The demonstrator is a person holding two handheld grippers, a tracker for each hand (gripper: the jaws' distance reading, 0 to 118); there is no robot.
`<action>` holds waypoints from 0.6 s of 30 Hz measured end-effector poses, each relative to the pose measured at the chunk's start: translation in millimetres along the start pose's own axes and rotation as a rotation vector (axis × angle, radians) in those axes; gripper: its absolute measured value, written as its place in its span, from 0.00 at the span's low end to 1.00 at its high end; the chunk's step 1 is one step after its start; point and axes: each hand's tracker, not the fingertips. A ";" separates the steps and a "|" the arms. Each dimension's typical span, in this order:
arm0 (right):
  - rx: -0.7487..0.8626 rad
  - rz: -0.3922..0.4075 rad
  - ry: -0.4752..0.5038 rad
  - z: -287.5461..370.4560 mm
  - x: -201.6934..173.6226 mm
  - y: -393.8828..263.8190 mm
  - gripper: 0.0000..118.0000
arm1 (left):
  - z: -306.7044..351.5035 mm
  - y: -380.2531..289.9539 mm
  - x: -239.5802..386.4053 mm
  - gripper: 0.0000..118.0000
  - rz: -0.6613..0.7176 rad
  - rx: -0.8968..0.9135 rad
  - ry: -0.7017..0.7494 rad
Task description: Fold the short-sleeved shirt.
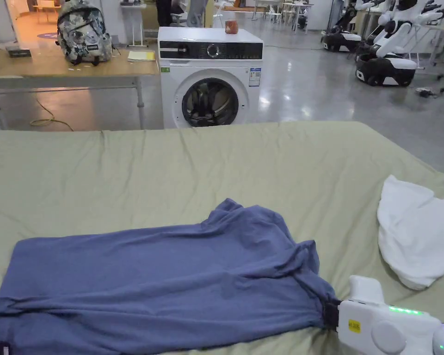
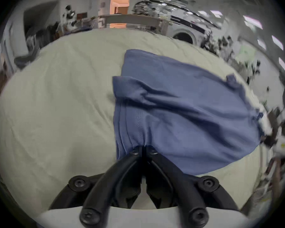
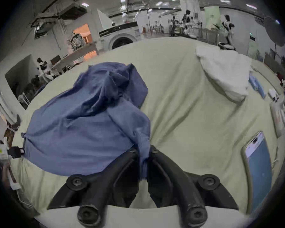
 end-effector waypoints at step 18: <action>0.074 -0.058 0.033 158.1 41.3 -79.8 0.05 | 152.1 -128.1 -54.9 0.00 -0.020 0.196 -0.075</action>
